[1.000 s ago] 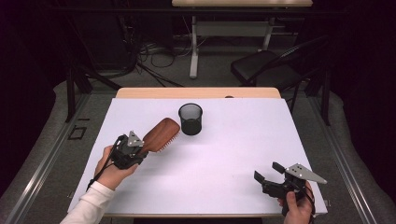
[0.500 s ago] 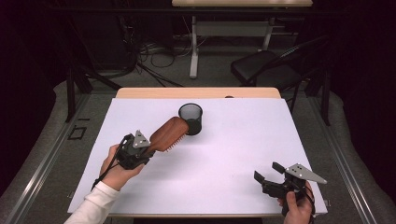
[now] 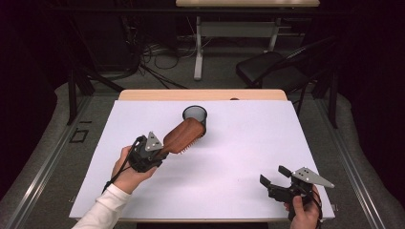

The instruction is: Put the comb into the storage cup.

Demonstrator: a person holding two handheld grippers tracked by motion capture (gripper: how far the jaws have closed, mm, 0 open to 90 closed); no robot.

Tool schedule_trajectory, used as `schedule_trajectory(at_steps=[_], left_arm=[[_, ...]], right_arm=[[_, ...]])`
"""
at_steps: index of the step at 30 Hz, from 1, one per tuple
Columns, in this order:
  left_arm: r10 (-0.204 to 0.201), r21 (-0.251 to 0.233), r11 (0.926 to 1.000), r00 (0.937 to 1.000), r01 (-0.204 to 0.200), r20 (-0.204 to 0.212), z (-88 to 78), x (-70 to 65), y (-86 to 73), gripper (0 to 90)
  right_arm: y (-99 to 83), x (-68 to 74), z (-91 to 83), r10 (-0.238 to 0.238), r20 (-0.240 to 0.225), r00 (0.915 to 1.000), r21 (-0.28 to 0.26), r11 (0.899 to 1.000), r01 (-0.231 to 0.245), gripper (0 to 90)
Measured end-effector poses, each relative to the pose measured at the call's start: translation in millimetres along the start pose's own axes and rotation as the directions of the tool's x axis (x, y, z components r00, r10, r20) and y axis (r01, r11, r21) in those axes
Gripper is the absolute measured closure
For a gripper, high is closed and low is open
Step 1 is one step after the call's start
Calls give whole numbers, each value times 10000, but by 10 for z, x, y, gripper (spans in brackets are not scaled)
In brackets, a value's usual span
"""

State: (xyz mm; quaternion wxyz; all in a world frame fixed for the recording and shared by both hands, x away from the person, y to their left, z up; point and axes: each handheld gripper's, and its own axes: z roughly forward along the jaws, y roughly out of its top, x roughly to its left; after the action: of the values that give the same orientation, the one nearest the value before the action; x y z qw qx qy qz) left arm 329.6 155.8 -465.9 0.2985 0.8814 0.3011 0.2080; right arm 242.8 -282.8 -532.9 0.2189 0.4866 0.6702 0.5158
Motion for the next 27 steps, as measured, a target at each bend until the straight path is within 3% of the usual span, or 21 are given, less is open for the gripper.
schedule_trajectory(at_steps=[27], left_arm=[[547, -930, 9943, 9979, -511, 359, 141, -359, 276, 723]], right_arm=[[-1, -2, 1, 0, 43, 10000, 1, 10000, 0, 141]])
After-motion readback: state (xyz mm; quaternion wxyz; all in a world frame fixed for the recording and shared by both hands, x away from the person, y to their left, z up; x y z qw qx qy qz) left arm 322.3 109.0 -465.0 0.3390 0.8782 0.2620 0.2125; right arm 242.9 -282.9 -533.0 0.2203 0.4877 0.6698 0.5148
